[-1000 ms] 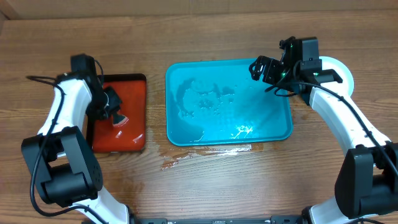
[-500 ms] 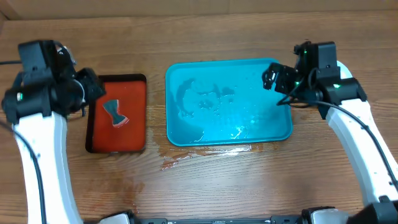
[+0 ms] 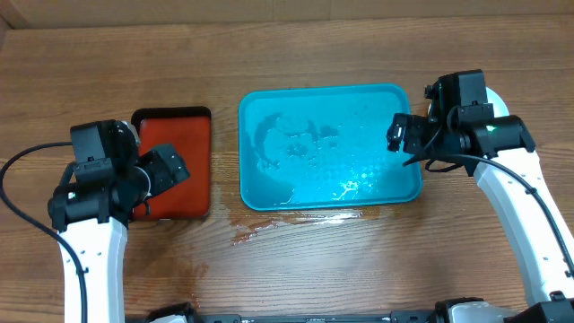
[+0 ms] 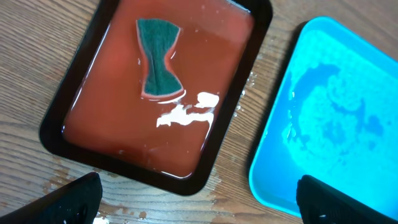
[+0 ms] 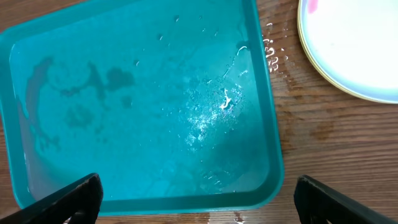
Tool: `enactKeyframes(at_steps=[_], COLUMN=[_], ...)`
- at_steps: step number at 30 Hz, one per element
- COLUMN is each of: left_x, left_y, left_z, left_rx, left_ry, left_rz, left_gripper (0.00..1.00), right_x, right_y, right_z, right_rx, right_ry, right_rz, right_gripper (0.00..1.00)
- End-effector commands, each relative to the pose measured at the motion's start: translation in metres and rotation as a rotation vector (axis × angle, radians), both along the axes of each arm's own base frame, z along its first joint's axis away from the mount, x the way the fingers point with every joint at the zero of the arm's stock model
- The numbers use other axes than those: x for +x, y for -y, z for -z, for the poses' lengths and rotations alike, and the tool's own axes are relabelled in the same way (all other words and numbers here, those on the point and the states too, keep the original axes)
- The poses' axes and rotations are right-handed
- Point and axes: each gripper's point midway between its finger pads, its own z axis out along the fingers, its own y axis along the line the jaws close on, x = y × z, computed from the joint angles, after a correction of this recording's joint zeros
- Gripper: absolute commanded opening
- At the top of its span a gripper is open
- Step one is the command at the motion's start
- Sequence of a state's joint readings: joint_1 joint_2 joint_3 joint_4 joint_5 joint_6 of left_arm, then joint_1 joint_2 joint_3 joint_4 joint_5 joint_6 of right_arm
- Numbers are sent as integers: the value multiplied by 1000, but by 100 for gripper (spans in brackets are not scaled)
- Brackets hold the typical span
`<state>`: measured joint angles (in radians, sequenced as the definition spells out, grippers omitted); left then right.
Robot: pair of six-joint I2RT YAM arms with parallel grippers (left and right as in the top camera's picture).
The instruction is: Clean dirty plates on tray and stack at the side
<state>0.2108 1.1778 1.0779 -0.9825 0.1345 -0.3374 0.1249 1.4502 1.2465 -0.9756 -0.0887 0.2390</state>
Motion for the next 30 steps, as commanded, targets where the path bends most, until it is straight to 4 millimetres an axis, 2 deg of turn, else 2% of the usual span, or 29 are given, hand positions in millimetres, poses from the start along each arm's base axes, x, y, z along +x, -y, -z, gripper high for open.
enactKeyframes(at_steps=[1, 13, 23, 30], left_x=[1, 5, 5, 5], left_y=[-2, -3, -3, -3], left_z=[16, 46, 66, 68], left_rx=[-6, -29, -43, -45], left_ry=[-54, -164, -237, -245], left_rz=[-12, -12, -12, -12], left_gripper=[100, 100, 99, 100], right_x=[1, -7, -11, -29], right_y=[1, 2, 2, -1], right_z=[-10, -13, -40, -65], right_rx=[-6, -8, 5, 42], right_ry=[26, 13, 105, 160], right_rz=[-7, -7, -3, -16], right_gripper=[100, 100, 100, 100])
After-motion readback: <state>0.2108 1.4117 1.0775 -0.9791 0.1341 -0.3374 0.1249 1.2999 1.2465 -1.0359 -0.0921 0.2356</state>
